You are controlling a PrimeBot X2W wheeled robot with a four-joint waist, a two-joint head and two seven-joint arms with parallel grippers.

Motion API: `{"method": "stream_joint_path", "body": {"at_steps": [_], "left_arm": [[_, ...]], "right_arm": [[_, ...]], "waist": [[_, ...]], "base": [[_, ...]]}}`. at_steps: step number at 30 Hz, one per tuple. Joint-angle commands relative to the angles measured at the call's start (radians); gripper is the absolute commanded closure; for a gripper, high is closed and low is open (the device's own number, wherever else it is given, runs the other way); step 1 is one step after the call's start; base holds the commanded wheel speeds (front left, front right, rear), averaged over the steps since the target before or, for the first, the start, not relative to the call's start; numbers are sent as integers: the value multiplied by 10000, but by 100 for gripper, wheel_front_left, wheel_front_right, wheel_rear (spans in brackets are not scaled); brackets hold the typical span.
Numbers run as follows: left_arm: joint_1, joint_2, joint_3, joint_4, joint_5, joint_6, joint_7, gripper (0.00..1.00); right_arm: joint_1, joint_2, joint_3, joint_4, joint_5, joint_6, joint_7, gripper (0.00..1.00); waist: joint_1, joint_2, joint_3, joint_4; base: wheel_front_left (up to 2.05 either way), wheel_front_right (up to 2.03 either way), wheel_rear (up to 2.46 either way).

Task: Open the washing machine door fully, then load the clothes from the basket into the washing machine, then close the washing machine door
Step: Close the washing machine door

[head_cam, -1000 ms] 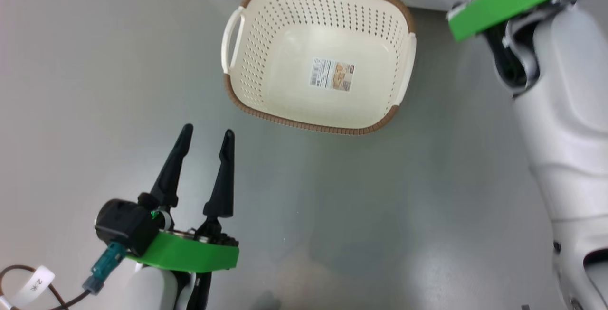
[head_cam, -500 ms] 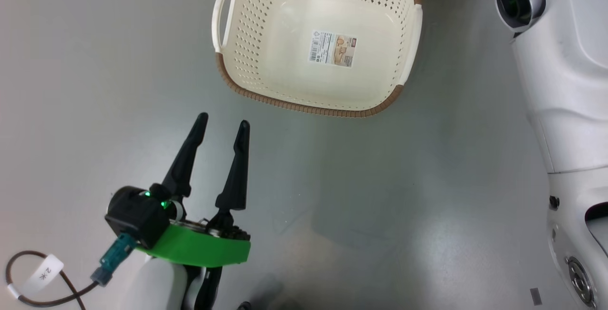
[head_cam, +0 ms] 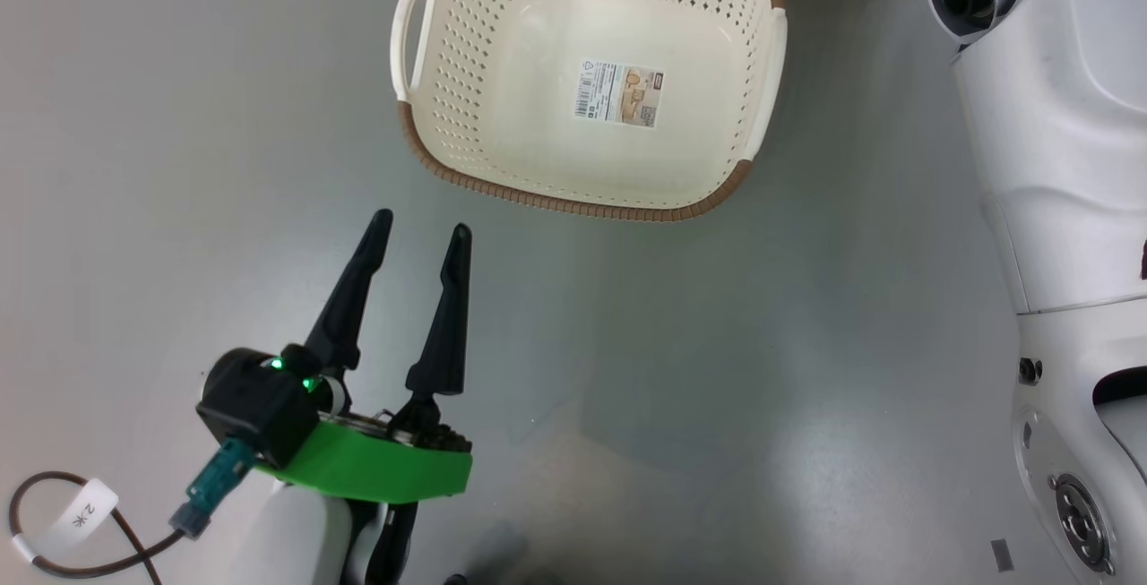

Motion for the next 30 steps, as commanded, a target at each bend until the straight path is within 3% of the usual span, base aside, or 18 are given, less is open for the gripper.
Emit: {"method": "stream_joint_path", "body": {"at_steps": [1, 8, 17, 19, 20, 21, 30], "left_arm": [[32, 202, 341, -200, 30, -63, -80, 0], [119, 202, 581, -124, 181, -85, -80, 0], [426, 202, 1089, -74, 465, -109, -80, 0], [525, 202, 1208, -78, 551, -114, -80, 0], [577, 202, 1272, -71, 597, -119, -80, 0], [628, 202, 1339, -70, 650, -127, -80, 0], [1119, 202, 1960, -65, 1050, -206, -80, 0]], "right_arm": [[-543, -71, -323, -412, 16, -262, -133, 100], [502, 41, 942, -481, 920, -262, -134, 100], [2530, -327, 1927, -1405, 2109, -262, -135, 100], [3044, -390, 1971, -1622, 2228, -262, -135, 62], [3300, -423, 2026, -1699, 2246, -262, -135, 27], [3534, -473, 2084, -1808, 2207, -262, -135, 0], [5671, -553, 1854, -2742, 2205, -262, -135, 0]], "waist": [[0, -1, -13, -31], [0, -1, -512, -330], [0, -1, -1537, -770], [0, -1, -1797, -895], [0, -1, -1928, -960], [0, -1, -2056, -1029], [0, -1, -3162, -1701]], "base": [[0, 0, 0], [0, 0, 0], [0, 0, 0], [0, 0, 0], [0, 0, 0], [0, 0, 0], [0, 0, 0]]}}
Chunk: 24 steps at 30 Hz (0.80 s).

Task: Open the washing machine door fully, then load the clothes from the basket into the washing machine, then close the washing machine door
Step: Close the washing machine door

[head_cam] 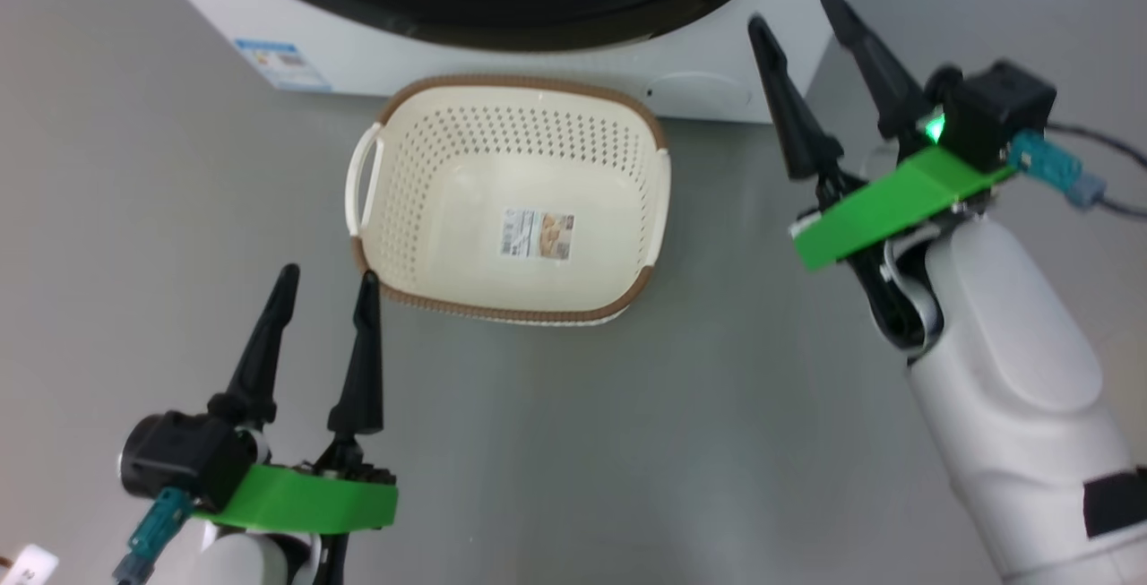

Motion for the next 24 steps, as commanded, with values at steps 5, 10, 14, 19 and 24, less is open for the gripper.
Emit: {"method": "stream_joint_path", "body": {"at_steps": [5, 10, 14, 19, 24], "left_arm": [[536, 194, 852, -188, 328, -139, -80, 0], [895, 194, 1303, -194, 511, -193, -80, 0], [1115, 194, 1613, -243, 563, -205, -80, 0], [1553, 194, 2111, -272, 533, -148, -80, 0], [1884, 194, 2306, -386, 535, -37, -80, 0]], "right_arm": [[1600, 385, -181, -807, -1, -55, -45, 0], [2593, 453, -451, -1195, -157, -55, -45, 0], [3132, 456, -644, -1448, -218, -55, -45, 0], [4012, 465, -882, -1801, -249, -55, -45, 0], [4816, 485, -1205, -2079, -299, -55, -45, 0]], "waist": [[0, -1, -1176, -968], [0, -1, -1657, -1418], [0, -1, -1905, -1671], [0, -1, -2267, -2079], [0, -1, -2590, -2318]], "base": [[0, 0, 0], [0, 0, 0], [0, 0, 0], [0, 0, 0], [0, 0, 0]]}}
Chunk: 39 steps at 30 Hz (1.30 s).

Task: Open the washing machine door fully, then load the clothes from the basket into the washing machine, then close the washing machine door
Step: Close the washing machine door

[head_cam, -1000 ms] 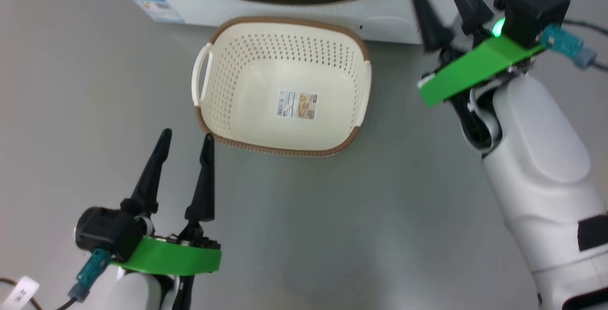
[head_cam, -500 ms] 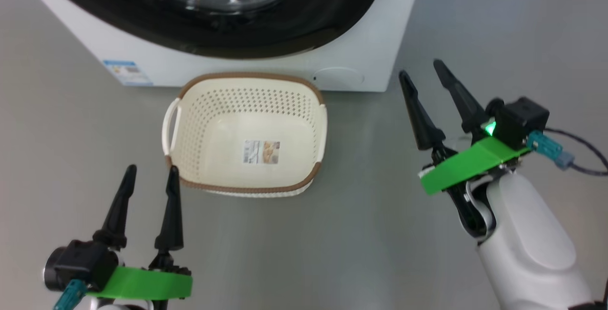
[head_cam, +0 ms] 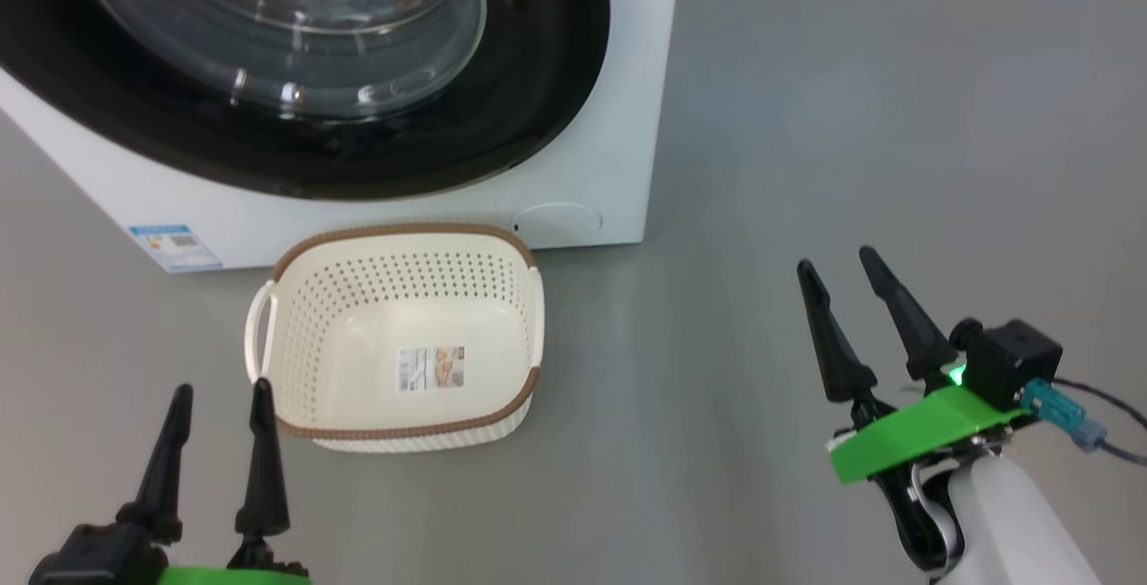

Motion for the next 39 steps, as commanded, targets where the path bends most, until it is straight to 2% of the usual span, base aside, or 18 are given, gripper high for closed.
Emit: {"method": "stream_joint_path", "body": {"at_steps": [1, 19, 29, 39], "left_arm": [[33, 173, 373, -339, 50, 128, -80, 0], [1395, 173, 436, -1052, 175, 619, -80, 0], [1932, 173, 275, -1188, 274, 915, -80, 0], [2173, 173, 244, -1167, 449, 1019, -80, 0]], "right_arm": [[222, 82, 156, -339, -218, -55, -47, 0], [2389, 535, -491, -1181, -1385, -55, -47, 0], [2953, 637, -1043, -1488, -1439, -55, -47, 0], [3152, 662, -1235, -1514, -1453, -55, -47, 0]], "waist": [[0, 0, -381, -344], [0, 0, -1283, -662], [0, 0, -1549, -648], [0, 0, -1741, -667]], "base": [[0, 0, 0], [0, 0, 0], [0, 0, 0], [0, 0, 0]]}}
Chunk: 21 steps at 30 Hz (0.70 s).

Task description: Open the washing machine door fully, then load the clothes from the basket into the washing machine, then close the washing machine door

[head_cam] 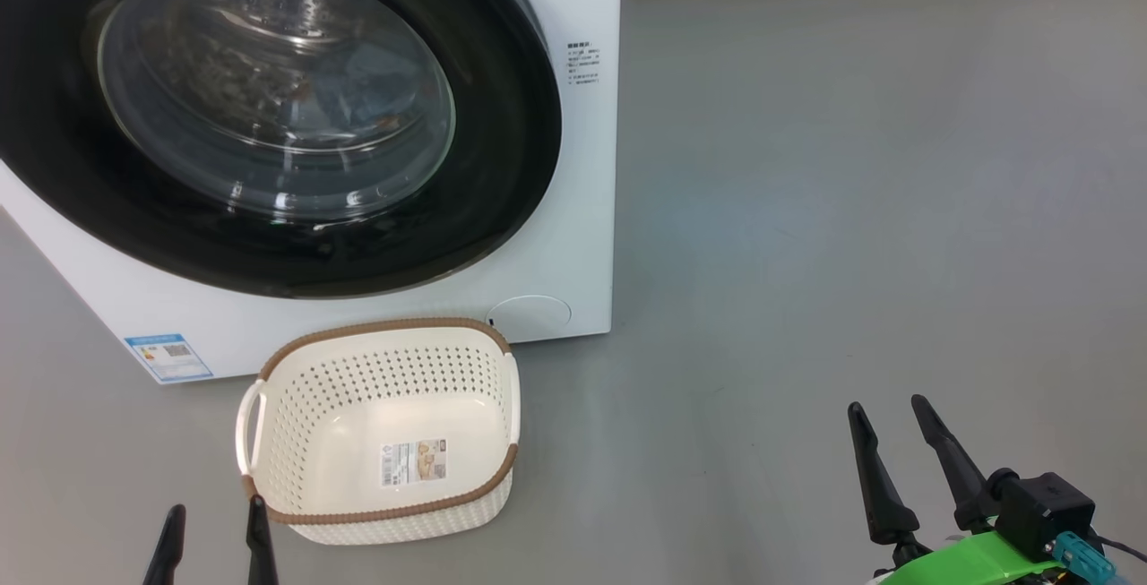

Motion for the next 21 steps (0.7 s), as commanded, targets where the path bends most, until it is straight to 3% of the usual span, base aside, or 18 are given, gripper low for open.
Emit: {"method": "stream_joint_path", "body": {"at_steps": [1, 21], "left_arm": [[-168, 116, 296, -260, 70, 60, -82, 0], [-117, 116, 298, -196, 150, -60, -82, 0]], "right_arm": [[-56, -17, 190, -269, -95, -55, -49, 0], [52, -13, 140, -249, 10, -55, -49, 0]], "waist": [[0, 0, -9, -2], [0, 0, -104, 133]], "base": [[0, 0, 0], [0, 0, 0]]}}
